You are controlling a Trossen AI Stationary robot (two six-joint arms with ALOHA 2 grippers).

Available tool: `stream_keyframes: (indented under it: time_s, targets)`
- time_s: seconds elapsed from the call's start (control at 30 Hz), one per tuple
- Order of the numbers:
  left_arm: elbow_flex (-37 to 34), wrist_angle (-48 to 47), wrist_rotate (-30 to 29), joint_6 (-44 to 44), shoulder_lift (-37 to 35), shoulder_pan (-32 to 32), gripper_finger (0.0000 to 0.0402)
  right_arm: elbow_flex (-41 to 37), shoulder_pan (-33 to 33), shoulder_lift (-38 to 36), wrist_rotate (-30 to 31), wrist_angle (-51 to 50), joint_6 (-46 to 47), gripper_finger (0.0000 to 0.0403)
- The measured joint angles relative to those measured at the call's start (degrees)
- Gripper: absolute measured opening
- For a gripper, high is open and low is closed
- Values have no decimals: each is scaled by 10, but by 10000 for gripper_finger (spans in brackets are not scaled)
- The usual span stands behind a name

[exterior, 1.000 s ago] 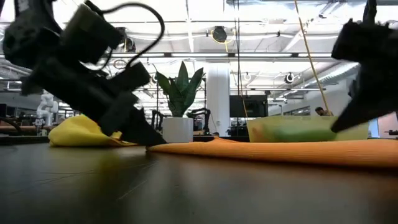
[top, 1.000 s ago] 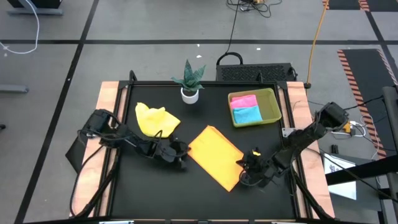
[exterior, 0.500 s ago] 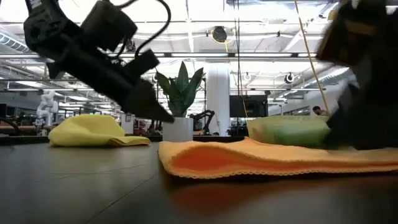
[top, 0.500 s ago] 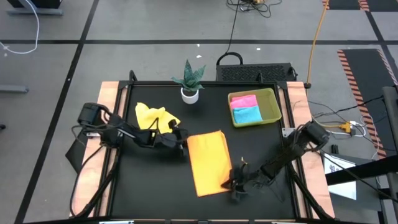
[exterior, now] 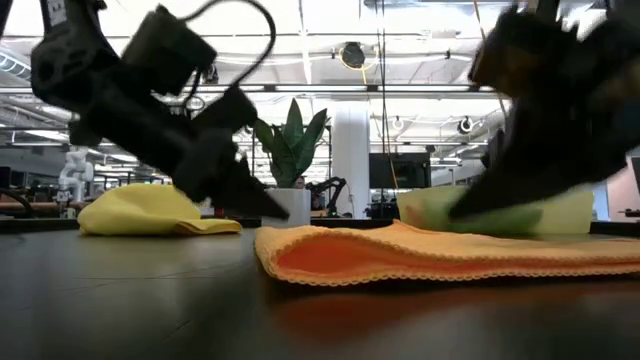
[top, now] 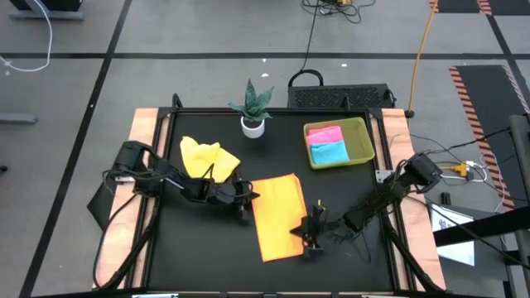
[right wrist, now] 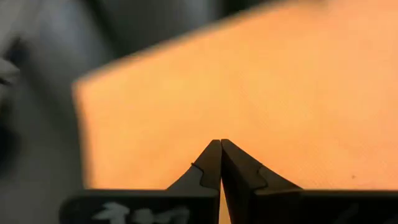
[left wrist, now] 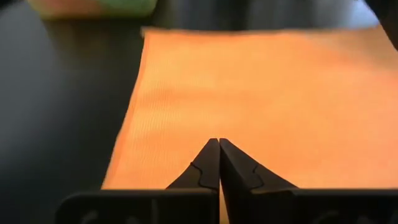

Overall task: Fold microfiber towels
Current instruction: Fold the orange microfiber cloth

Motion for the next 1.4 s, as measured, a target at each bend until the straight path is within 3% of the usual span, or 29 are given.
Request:
stream_keyframes:
  time_s: [0.1,0.23,0.47,0.63,0.77,0.97,1.07,1.17,1.27,1.4]
  targets:
    - [0,2,-9,-7,34,9,4,0,-7,2,-2,-68,30,0]
    - [2,0,-36,-9,49,22,13,0,-5,6,-12,-80,44,0]
    - [-1,-31,-29,-7,1,21,3,0,24,10,-36,58,-103,0]
    - [0,-22,8,-10,-28,1,15,1,17,10,-93,139,-191,4]
    - [0,-20,15,-11,-28,-9,20,22,0,20,-138,141,-224,36]
    - [0,-20,16,-38,-20,-9,4,112,-11,85,-197,82,-323,119]
    - [0,-21,16,-44,-20,-11,7,159,-11,116,-192,14,-384,154]
    - [0,-20,16,-44,-21,-16,16,189,-11,138,-134,-40,-409,174]
    - [0,-23,16,-44,-21,-20,18,196,-11,144,-81,-63,-405,174]
    - [0,-20,16,-42,-21,-21,12,196,-13,144,-75,-65,-404,156]
